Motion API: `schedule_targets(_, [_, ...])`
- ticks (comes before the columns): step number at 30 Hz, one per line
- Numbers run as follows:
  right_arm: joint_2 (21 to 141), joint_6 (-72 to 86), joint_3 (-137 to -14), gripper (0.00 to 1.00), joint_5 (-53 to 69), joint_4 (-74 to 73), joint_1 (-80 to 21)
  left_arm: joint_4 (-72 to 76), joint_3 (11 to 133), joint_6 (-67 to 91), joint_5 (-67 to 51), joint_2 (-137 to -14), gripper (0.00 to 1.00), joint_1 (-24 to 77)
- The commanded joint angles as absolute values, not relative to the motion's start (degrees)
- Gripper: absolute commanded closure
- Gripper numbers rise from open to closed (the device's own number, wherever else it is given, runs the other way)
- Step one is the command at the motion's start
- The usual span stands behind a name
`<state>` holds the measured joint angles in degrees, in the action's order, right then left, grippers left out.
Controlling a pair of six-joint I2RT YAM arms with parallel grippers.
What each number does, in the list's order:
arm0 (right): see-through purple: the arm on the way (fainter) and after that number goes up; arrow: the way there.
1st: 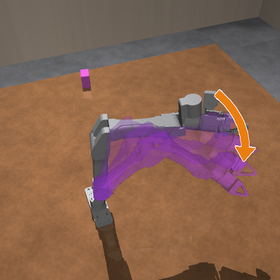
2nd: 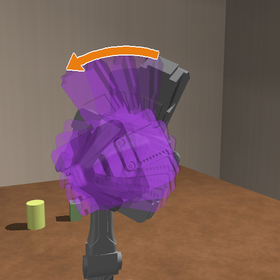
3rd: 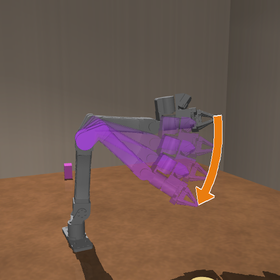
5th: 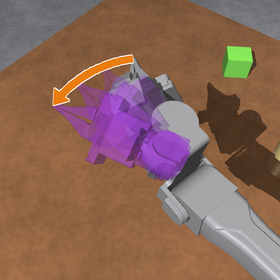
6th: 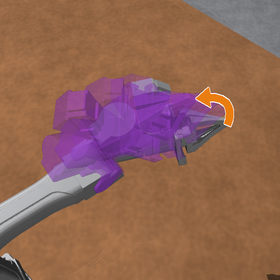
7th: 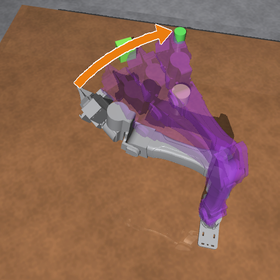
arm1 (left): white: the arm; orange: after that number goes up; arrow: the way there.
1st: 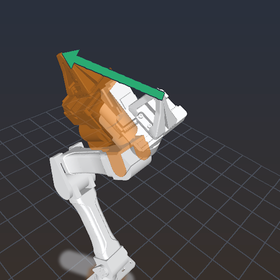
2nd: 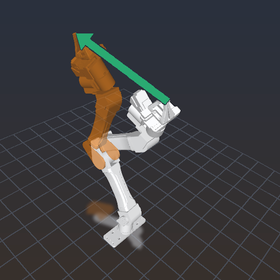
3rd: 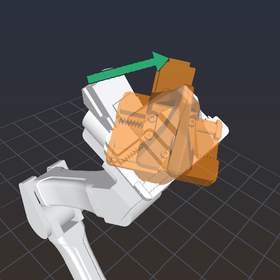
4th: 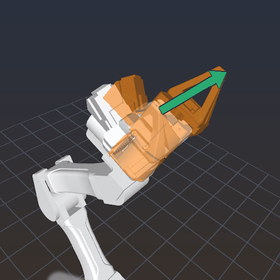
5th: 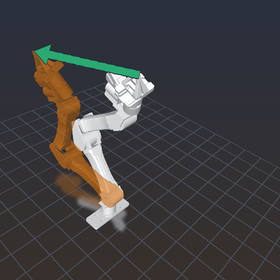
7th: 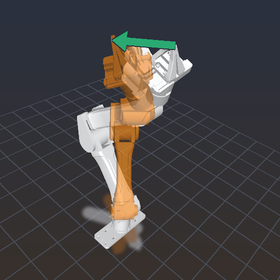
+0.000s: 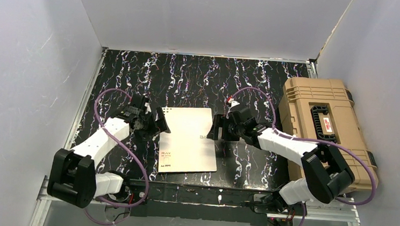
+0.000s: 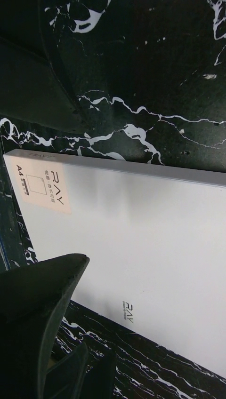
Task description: Put the files into the folder
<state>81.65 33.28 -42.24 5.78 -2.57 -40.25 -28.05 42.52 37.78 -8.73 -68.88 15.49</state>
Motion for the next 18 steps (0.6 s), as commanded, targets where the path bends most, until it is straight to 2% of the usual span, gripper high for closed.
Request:
schedule_targets(1, [83.8,35.4,-42.1,0.16,9.2,3.2,-40.4,-24.5,40.9,39.4,-11.2,-71.6,0.02,15.2])
schedule_targets(18, [89.5,39.2,-39.6,0.15,9.7,8.3,-40.4,-16.6,40.6,40.4,-18.4,-81.8,0.02,15.6])
